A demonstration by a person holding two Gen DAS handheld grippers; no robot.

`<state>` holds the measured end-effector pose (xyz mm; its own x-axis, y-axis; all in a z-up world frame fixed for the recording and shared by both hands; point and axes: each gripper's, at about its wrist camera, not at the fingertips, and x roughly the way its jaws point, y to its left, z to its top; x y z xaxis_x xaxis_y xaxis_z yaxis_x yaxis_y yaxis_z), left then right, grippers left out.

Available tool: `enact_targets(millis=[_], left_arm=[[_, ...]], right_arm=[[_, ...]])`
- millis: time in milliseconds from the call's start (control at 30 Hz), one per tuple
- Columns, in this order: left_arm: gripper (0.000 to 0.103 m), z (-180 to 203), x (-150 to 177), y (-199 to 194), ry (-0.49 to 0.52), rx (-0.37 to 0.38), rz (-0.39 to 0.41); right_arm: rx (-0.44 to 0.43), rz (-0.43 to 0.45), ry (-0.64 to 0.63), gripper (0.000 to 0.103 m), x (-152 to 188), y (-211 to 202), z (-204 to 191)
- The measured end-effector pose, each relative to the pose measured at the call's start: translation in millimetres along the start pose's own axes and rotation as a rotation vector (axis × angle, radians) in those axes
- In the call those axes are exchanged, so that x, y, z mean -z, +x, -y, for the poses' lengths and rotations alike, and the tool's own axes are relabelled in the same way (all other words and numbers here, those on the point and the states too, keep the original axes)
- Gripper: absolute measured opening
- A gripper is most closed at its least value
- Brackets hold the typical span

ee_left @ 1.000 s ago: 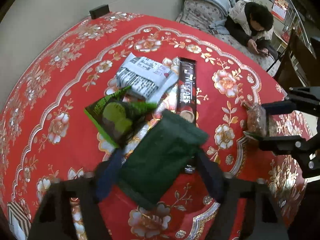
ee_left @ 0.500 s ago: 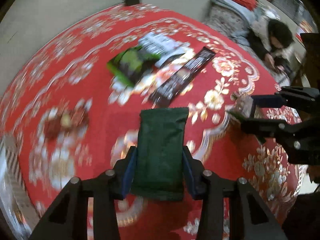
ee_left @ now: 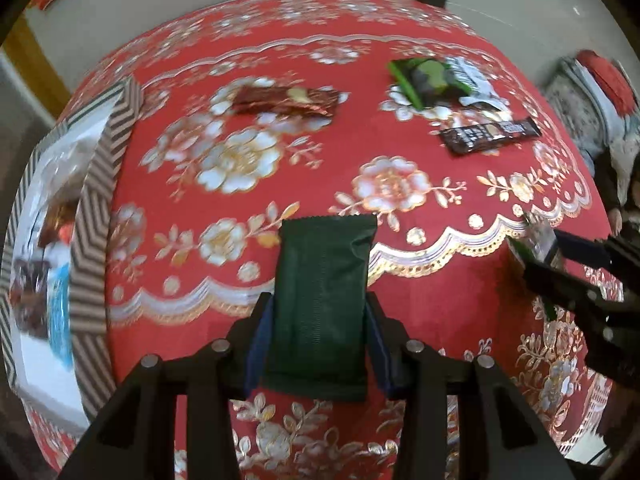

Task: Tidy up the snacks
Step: 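Lift the dark green packet and clear bread packet off the table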

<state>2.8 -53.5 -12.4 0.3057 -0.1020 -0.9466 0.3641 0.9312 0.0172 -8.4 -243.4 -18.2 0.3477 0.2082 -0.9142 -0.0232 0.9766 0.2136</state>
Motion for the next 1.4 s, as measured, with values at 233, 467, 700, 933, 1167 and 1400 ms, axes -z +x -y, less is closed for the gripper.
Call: enact_targets(millis=[233,467,700,933,1167,1400], left_arm=[[0.046,-3.5,12.2,-2.3,-0.007,0.009,-0.006],[0.046,-17.3,4.9,-0.8,0.022,0.035,-0.014],[0.046,-26.1,4.8,-0.6,0.065,0.063,-0.008],[0.046,-27.7,5.1,-0.9,0.103,0.076,-0.006],[0.046,-33.3,5.0,-1.6,0.092,0.061,-0.005],[0.046,-32.0,6.1,-2.1,0.086,0.049,-0.006]], right_arm=[[0.003,-0.016,-0.026,0.052,0.7,1.7,-9.0],[0.046,-0.034,0.007,0.052,-0.8,3.1,-16.0],[0.078,-0.042,0.053,0.052,-0.8,5.8,-26.2],[0.091,-0.045,0.065,0.052,0.2,7.7,-37.6],[0.095,-0.039,0.079,0.052,2.2,7.5,-39.8],[0.09,-0.04,0.075,0.052,4.5,6.6,-41.9]])
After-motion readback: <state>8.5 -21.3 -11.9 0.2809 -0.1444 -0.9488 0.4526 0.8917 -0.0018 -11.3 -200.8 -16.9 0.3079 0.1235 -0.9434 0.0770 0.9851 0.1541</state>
